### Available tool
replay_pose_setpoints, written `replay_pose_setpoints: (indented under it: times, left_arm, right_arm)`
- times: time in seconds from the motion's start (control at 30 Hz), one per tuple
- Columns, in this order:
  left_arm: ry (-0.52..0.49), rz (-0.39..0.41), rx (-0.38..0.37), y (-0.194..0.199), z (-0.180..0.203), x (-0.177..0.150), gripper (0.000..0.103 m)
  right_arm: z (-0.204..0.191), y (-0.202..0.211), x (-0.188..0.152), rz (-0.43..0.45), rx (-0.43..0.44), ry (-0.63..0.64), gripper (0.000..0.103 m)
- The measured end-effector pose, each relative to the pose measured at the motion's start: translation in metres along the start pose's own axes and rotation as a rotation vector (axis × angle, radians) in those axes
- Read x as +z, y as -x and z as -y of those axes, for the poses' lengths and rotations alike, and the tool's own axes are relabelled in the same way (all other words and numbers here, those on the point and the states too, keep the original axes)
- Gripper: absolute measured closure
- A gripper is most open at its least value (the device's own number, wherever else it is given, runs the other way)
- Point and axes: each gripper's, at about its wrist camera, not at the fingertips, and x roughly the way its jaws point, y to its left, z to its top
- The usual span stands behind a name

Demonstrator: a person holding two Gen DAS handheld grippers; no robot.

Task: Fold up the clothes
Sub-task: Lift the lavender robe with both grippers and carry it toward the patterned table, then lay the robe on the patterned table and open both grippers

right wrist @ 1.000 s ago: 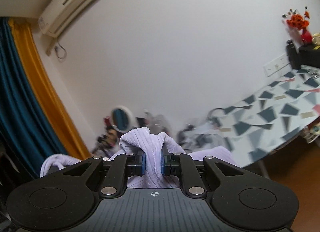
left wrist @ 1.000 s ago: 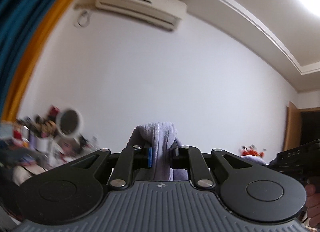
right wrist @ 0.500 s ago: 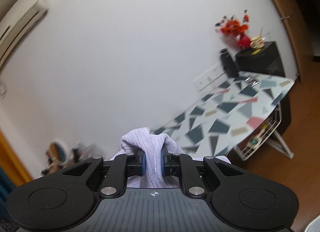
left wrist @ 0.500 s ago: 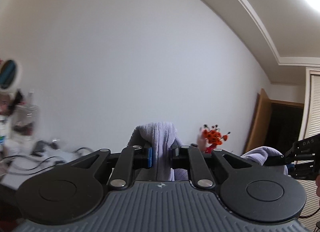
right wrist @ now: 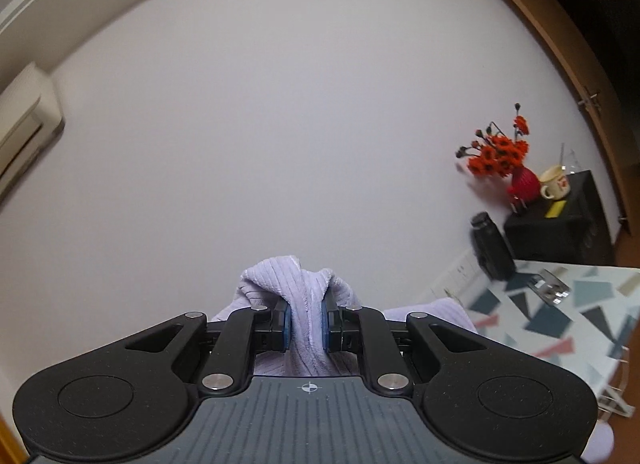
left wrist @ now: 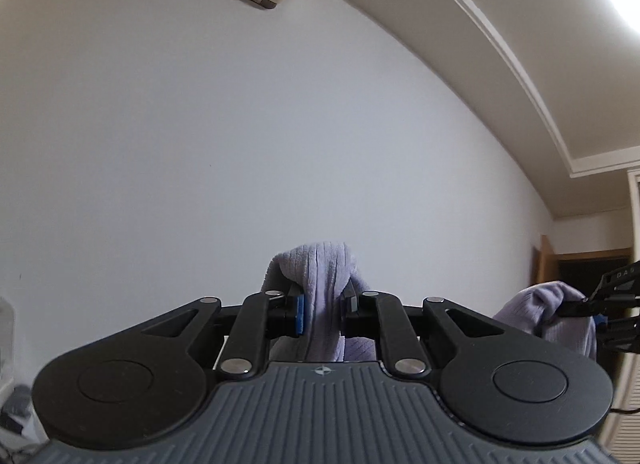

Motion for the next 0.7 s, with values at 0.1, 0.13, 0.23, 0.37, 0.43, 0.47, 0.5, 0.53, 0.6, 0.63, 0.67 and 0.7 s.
replay_pose_setpoints:
  times: [0.1,0.13,0.23,0.37,0.43,0.47,0.5,0.53,0.6,0.63,0.67,0.7]
  left_arm:
    - [-0.016,-0.042,0.036,-0.030,-0.008,-0.016,0.087]
    - [-0.021,-0.056,0.048,-0.040,-0.011,-0.021,0.087]
    - [-0.036,-0.099,0.084,-0.070,-0.020,-0.037,0.087]
    - [-0.082,-0.267,0.119,-0.105,-0.017,-0.100,0.087]
    - [-0.107,-0.387,0.134,-0.130,-0.016,-0.144,0.087]
    - [-0.115,-0.459,0.141,-0.143,-0.017,-0.166,0.087]
    - [-0.113,-0.561,0.144,-0.160,-0.019,-0.192,0.087]
    - [-0.104,-0.664,0.142,-0.177,-0.021,-0.217,0.087]
    - [-0.044,-0.863,0.118,-0.202,-0.014,-0.264,0.087]
    - [-0.014,-0.946,0.119,-0.212,-0.008,-0.287,0.087]
    - [0.000,-1.001,0.147,-0.223,-0.005,-0.309,0.087]
    - [-0.005,-1.044,0.180,-0.231,-0.004,-0.328,0.086]
  right_arm:
    - [0.013,-0.050,0.009,0.018,-0.005,-0.005,0.091]
    - [0.018,-0.063,0.009,0.016,-0.012,-0.007,0.090]
    - [0.045,-0.106,-0.003,-0.035,-0.052,-0.023,0.090]
    - [0.093,-0.162,-0.033,-0.161,-0.150,-0.009,0.090]
    - [0.127,-0.191,-0.054,-0.219,-0.201,0.021,0.090]
    - [0.147,-0.209,-0.067,-0.260,-0.240,0.034,0.090]
    - [0.167,-0.227,-0.081,-0.302,-0.280,0.048,0.090]
    - [0.187,-0.245,-0.094,-0.343,-0.319,0.061,0.090]
    - [0.227,-0.281,-0.121,-0.426,-0.397,0.088,0.090]
    - [0.247,-0.299,-0.134,-0.468,-0.435,0.102,0.089]
    - [0.268,-0.320,-0.149,-0.516,-0.466,0.111,0.089]
    - [0.284,-0.339,-0.164,-0.558,-0.482,0.139,0.089]
